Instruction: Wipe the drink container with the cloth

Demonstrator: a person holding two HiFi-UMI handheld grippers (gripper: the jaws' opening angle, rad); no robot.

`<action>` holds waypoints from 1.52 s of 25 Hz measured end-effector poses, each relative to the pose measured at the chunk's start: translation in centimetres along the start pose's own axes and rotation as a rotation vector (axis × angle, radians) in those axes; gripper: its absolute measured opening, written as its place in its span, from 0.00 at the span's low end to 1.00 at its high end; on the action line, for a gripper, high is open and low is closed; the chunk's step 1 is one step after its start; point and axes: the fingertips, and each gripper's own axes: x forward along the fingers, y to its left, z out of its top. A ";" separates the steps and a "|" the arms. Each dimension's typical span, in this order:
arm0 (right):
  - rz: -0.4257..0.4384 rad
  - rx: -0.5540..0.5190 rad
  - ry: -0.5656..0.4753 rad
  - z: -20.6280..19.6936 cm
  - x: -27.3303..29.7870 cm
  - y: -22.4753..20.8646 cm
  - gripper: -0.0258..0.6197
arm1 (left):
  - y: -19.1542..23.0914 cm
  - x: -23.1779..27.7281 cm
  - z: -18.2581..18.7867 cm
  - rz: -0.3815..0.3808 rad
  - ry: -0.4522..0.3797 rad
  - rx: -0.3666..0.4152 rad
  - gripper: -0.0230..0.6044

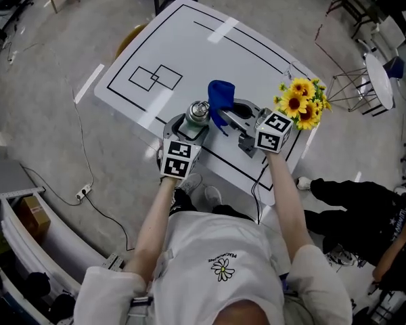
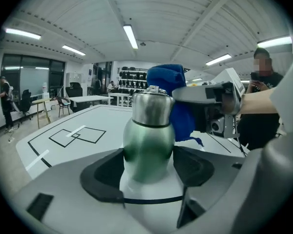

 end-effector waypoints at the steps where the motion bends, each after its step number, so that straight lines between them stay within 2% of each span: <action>1: 0.003 0.013 0.010 -0.3 0.3 0.0 0.10 | 0.0 0.0 0.0 0.001 -0.001 0.008 0.53; 5: 0.020 0.036 0.044 -1.4 1.0 0.7 0.10 | 0.0 0.0 0.0 -0.003 -0.021 0.024 0.52; 12: 0.015 0.001 0.081 -2.0 0.5 2.7 0.10 | 0.0 0.0 -0.2 -0.031 -0.026 0.035 0.52; 23: 0.149 -0.212 0.283 -3.3 2.6 8.0 0.10 | -0.1 0.0 -0.1 -0.063 -0.037 0.063 0.51; 26: 0.171 -0.239 0.298 -3.4 4.2 8.7 0.10 | -0.1 0.0 -0.1 -0.073 -0.050 0.065 0.51; 30: 0.155 -0.253 0.299 -3.4 5.0 8.7 0.10 | 0.0 0.0 0.0 -0.087 -0.061 0.040 0.51; 34: 0.166 -0.258 0.304 -3.4 4.2 9.0 0.10 | 0.0 -0.1 -0.2 -0.090 -0.058 0.098 0.51; 38: 0.211 -0.289 0.286 -1.4 2.2 9.6 0.10 | -0.1 -0.2 -0.5 -0.195 -0.079 0.144 0.51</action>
